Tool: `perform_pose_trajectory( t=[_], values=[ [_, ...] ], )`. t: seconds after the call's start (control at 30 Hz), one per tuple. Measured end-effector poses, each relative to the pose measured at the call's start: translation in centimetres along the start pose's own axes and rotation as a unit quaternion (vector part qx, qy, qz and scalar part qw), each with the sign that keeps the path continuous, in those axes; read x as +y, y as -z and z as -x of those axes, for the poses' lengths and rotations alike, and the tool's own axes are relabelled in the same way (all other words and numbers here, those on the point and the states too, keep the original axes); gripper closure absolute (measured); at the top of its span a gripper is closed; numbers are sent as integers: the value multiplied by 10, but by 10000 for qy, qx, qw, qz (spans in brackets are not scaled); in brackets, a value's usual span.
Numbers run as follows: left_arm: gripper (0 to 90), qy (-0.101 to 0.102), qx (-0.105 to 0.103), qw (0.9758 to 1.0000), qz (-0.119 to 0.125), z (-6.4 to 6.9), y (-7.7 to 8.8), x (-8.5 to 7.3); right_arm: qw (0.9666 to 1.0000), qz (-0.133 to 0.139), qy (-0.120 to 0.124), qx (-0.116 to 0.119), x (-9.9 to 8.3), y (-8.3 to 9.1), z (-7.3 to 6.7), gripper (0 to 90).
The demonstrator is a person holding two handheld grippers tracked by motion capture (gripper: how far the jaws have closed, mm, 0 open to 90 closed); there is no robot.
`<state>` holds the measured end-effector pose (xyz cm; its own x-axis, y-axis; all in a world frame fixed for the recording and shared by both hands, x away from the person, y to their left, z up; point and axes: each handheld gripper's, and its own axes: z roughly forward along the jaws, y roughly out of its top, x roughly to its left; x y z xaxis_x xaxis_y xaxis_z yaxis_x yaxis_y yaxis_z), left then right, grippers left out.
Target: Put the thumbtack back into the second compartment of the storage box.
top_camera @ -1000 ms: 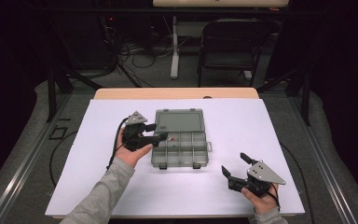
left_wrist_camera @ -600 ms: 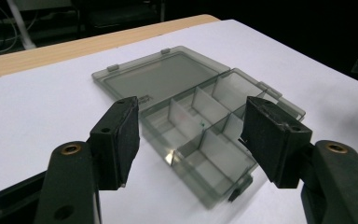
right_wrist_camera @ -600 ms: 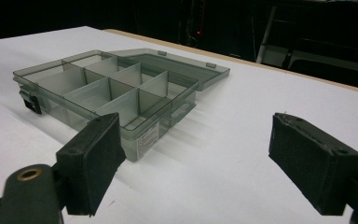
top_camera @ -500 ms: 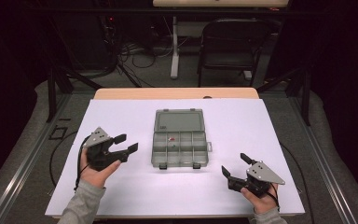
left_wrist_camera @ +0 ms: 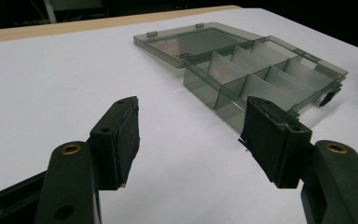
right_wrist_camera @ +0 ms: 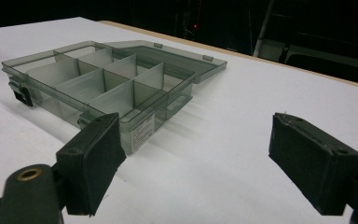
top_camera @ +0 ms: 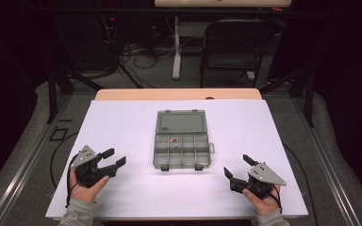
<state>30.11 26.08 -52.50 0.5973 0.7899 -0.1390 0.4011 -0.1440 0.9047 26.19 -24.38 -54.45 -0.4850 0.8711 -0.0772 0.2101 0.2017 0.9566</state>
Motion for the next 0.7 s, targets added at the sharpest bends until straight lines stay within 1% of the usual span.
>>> perform_pose_trajectory(
  t=[0.13, 0.2, 0.27, 0.37, 0.57, 0.7],
  values=[
    [362, 90, 81, 9999, 65, -4, 1, -4, 10000, -32, 23, 22, 0, 0, -1, 166],
    [362, 160, 98, 9998, 63, -6, 0, -6, 10000, -27, 38, 27, 0, 0, -1, 166],
    [362, 189, 130, 9997, 48, -8, 0, -7, 10000, -37, 36, 35, 0, 0, -1, 166],
    [362, 192, 146, 9997, 12, -10, -2, -7, 10000, -3, 28, 58, 0, 0, 0, 166],
    [361, 179, 137, 9997, -46, -10, -5, -7, 10000, -18, 9, 42, -1, 0, 2, 166],
    [360, 209, 157, 9996, -63, -9, -6, -8, 10000, -66, 22, 31, -1, 0, 2, 166]
  ],
)
